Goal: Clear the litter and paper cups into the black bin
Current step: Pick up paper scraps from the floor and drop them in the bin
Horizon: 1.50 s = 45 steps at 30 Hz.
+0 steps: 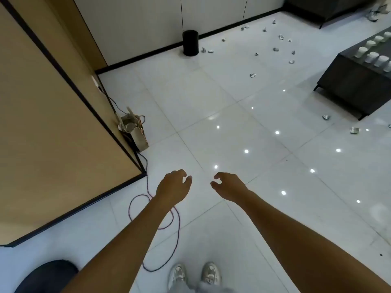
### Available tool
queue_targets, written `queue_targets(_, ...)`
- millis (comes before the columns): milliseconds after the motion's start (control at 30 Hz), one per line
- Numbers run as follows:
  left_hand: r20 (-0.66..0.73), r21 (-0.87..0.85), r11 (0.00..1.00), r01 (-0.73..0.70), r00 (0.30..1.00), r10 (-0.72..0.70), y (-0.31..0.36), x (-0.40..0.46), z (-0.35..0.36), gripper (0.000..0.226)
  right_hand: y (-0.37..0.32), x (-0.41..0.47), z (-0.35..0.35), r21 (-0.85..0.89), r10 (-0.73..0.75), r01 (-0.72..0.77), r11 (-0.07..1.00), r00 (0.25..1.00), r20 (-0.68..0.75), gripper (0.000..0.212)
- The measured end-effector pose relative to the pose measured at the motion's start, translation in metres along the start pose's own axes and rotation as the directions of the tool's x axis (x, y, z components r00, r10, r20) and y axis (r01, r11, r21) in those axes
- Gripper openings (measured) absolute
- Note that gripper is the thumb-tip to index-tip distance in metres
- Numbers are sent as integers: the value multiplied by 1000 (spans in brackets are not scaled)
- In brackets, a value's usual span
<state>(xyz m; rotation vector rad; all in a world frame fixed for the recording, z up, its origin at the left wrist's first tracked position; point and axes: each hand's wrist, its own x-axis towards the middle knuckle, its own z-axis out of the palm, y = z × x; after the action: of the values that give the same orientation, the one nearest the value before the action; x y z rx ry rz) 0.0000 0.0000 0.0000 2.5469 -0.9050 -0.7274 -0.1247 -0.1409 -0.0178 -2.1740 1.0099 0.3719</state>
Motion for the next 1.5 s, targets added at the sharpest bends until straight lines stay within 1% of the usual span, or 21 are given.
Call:
queue_targets(200,20,-39,999,38,999,-37,6,29,5,42,10,31,-17,156,89,-88,984,996,-2,39)
queue_targets(300,23,-28,999,34,999,-34,7,52,5,42,8,51,-24,174,108,-108,979,994,8,39)
queue_targets(500,55,-17,1000,2,998,-1,8,128,-13,40,-11,113,-44,161,123,-123,979,992,13,40)
queue_targets(700,83,-27,1000,-9,996,11,8,217,-55,40,-49,187,-80,106,148,-147,984,989,-9,42)
queue_targets(833,76,-6,999,-32,997,32,8,271,-83,40,-74,234,-105,73,128,-125,989,991,-39,43)
queue_targets(1033,124,6,1000,-22,992,21,12,334,-108,39,-93,294,-138,27,108,-108,994,994,-18,45)
queue_targets(1167,110,-4,1000,-30,994,30,36,403,-122,38,-99,356,-177,27,91,-91,996,996,-18,46)
queue_targets(1300,136,-26,999,-39,990,42,71,479,-132,38,-98,426,-223,44,70,-69,997,997,-22,47)
queue_targets(1433,170,-14,998,-60,984,62,113,556,-147,39,-93,491,-276,56,68,-67,996,997,-30,47)
queue_targets(1500,172,22,997,-76,982,71,131,588,-154,39,-89,520,-299,32,64,-63,998,997,-31,47)
